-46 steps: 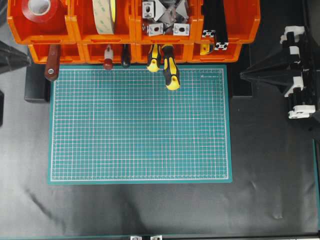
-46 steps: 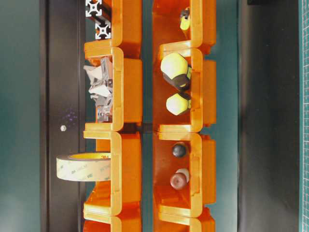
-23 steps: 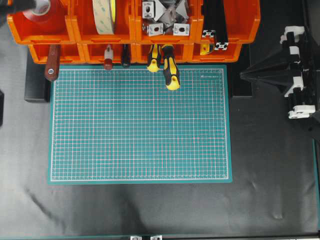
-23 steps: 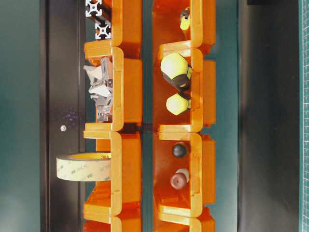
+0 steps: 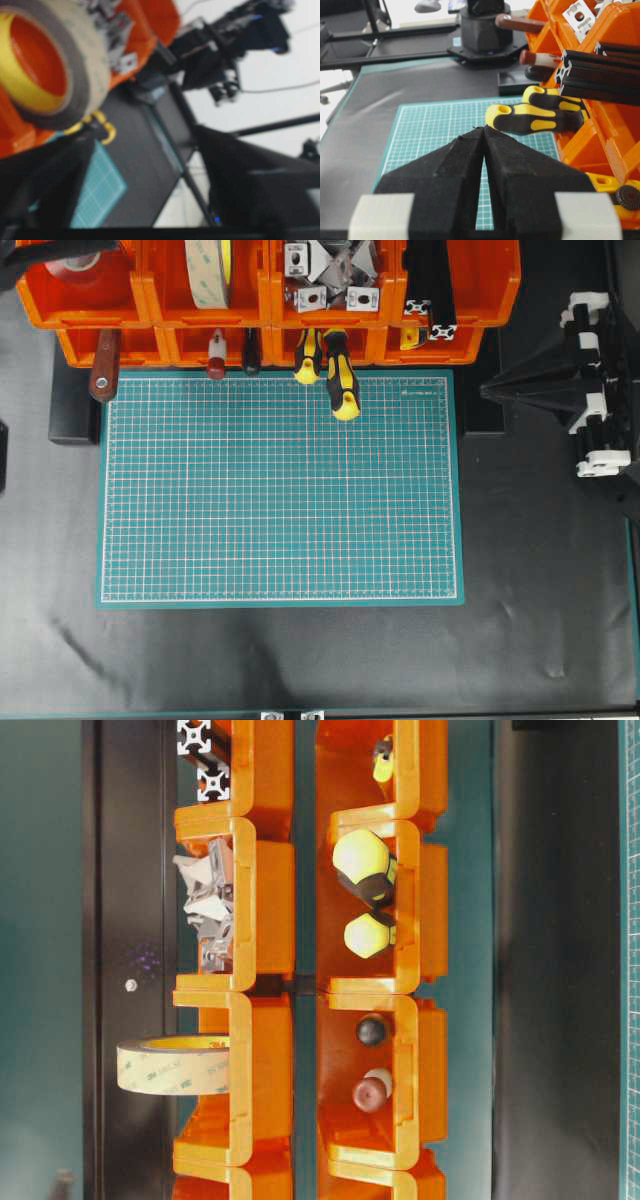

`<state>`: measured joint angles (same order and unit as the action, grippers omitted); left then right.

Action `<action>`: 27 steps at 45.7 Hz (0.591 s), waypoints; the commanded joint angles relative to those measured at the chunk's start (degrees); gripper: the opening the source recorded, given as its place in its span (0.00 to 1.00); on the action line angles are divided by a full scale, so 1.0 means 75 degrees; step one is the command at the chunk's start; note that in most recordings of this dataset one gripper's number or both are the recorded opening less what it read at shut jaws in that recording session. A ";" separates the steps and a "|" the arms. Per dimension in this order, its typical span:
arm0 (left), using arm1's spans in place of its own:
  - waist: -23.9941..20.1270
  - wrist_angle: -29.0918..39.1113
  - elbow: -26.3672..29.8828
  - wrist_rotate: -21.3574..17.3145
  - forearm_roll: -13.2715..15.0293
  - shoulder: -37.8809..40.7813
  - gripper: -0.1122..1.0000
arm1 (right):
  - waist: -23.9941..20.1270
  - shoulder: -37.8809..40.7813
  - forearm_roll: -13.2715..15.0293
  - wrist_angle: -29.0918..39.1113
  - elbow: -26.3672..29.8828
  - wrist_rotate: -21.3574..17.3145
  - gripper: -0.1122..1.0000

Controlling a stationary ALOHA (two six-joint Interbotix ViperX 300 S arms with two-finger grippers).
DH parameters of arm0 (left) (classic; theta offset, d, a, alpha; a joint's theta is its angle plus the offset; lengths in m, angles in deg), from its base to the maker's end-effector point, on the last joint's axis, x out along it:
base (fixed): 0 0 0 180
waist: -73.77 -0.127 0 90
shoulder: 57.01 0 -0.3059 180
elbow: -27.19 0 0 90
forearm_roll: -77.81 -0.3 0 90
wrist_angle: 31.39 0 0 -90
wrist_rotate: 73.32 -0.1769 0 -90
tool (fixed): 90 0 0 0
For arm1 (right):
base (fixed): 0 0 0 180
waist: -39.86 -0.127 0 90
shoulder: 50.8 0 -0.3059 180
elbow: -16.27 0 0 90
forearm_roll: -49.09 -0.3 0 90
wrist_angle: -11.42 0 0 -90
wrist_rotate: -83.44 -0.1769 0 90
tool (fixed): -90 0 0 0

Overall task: Pick foam from container rack with left arm.
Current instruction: 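Move the left gripper up to the tape roll in the top-left bin, then grasp the black tape roll with the left gripper and lift it out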

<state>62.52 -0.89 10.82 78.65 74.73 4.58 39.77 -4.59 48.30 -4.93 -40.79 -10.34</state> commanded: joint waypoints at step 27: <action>-0.0480 0.0023 0.1020 0.0223 -0.0023 0.1816 0.89 | -0.0094 0.0000 -0.0012 -0.0082 0.0152 -0.0012 0.10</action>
<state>59.70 -0.45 16.10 80.40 74.73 16.88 39.25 -4.68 48.30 -4.93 -40.79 -10.34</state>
